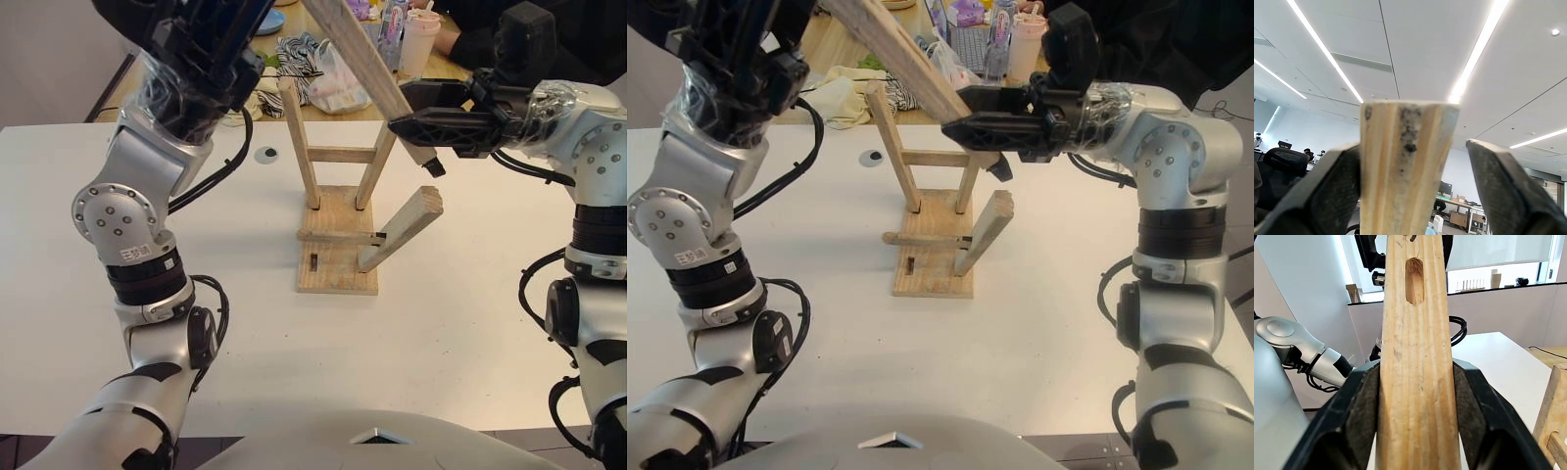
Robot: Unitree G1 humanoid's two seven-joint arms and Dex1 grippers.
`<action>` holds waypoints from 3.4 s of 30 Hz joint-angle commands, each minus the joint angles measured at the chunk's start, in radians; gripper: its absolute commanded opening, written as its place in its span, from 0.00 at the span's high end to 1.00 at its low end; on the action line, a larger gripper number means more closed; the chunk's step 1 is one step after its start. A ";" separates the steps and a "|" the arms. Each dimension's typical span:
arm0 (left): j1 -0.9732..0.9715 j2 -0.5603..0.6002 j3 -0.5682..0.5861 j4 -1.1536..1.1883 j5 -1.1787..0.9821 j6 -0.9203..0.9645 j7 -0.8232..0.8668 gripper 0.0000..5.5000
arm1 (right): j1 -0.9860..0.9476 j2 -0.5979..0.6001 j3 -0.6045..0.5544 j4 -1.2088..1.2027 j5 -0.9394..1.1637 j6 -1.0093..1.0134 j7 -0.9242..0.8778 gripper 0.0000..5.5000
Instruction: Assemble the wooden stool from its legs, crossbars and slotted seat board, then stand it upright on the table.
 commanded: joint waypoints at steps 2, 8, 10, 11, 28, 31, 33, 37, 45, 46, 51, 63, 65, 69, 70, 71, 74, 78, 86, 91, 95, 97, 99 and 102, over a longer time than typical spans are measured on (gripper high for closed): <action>0.012 0.001 -0.016 -0.011 0.002 0.001 0.005 0.49 | -0.001 -0.026 0.014 -0.034 -0.011 0.003 0.022 0.63; 0.027 -0.003 -0.019 -0.015 0.005 -0.007 0.006 0.59 | 0.002 -0.030 0.017 -0.042 -0.020 0.004 0.024 0.63; 0.031 -0.007 -0.020 -0.015 0.021 -0.022 -0.002 0.59 | 0.002 -0.027 0.019 -0.041 -0.025 0.010 0.014 0.63; 0.034 -0.009 -0.021 -0.016 0.040 -0.035 -0.013 0.59 | 0.002 -0.026 0.021 -0.039 -0.030 0.010 0.007 0.63; 0.341 0.109 0.192 0.154 0.326 -0.264 -0.172 0.64 | 0.192 -0.198 0.119 -0.160 -0.143 -0.034 0.115 0.45; 0.401 0.080 0.145 0.236 0.416 -0.303 -0.255 0.64 | 0.219 -0.201 0.161 -0.161 -0.205 -0.096 0.112 0.55; 0.418 0.058 0.120 0.278 0.445 -0.312 -0.298 0.64 | 0.219 -0.200 0.171 -0.155 -0.215 -0.115 0.115 0.57; 0.424 0.017 0.085 0.308 0.477 -0.322 -0.344 0.64 | 0.213 -0.199 0.178 -0.138 -0.228 -0.136 0.119 0.58; 0.467 0.033 -0.044 0.408 0.658 -0.360 -0.464 0.64 | 0.219 -0.202 0.204 -0.119 -0.259 -0.175 0.117 0.59; 0.470 0.055 -0.060 0.407 0.678 -0.358 -0.481 0.64 | 0.219 -0.201 0.205 -0.118 -0.260 -0.177 0.114 0.59; 0.430 0.295 -0.157 0.421 0.780 -0.296 -0.651 0.64 | 0.239 -0.204 0.210 -0.129 -0.271 -0.187 0.113 0.60; 0.271 0.546 -0.403 0.415 0.989 -0.340 -0.896 0.64 | 0.284 -0.193 0.215 -0.172 -0.268 -0.186 0.094 0.60; 0.242 0.552 -0.444 0.418 1.019 -0.333 -0.907 0.64 | 0.288 -0.193 0.216 -0.179 -0.267 -0.185 0.091 0.60; 0.187 0.567 -0.491 0.409 1.036 -0.303 -0.914 0.64 | 0.300 -0.187 0.217 -0.201 -0.262 -0.177 0.077 0.60; 0.179 0.569 -0.501 0.403 1.038 -0.300 -0.916 0.64 | 0.304 -0.185 0.217 -0.204 -0.261 -0.177 0.073 0.60; 0.173 0.569 -0.510 0.399 1.041 -0.298 -0.918 0.64 | 0.308 -0.185 0.217 -0.208 -0.260 -0.177 0.069 0.60; 0.149 0.545 -0.547 0.402 1.060 -0.308 -0.906 0.64 | 0.318 -0.183 0.216 -0.216 -0.257 -0.180 0.058 0.60; 0.152 0.523 -0.587 0.364 1.066 -0.311 -0.901 0.64 | 0.321 -0.180 0.222 -0.221 -0.258 -0.183 0.053 0.61; 0.222 0.513 -0.589 0.281 1.056 -0.353 -0.873 0.64 | 0.329 -0.193 0.248 -0.214 -0.291 -0.202 0.053 0.61; 0.269 0.512 -0.579 0.234 1.063 -0.368 -0.832 0.64 | 0.346 -0.217 0.271 -0.216 -0.319 -0.219 0.060 0.62; 0.222 0.483 -0.602 0.241 1.073 -0.288 -0.764 0.64 | 0.344 -0.216 0.282 -0.245 -0.324 -0.246 0.063 0.62; 0.189 0.467 -0.622 0.253 1.084 -0.224 -0.736 0.64 | 0.337 -0.204 0.296 -0.270 -0.330 -0.255 0.061 0.62; 0.174 0.454 -0.665 0.276 1.122 -0.176 -0.717 0.64 | 0.337 -0.170 0.329 -0.271 -0.367 -0.283 0.036 0.62; 0.187 0.444 -0.696 0.301 1.168 -0.173 -0.698 0.64 | 0.331 -0.121 0.341 -0.218 -0.431 -0.345 -0.010 0.63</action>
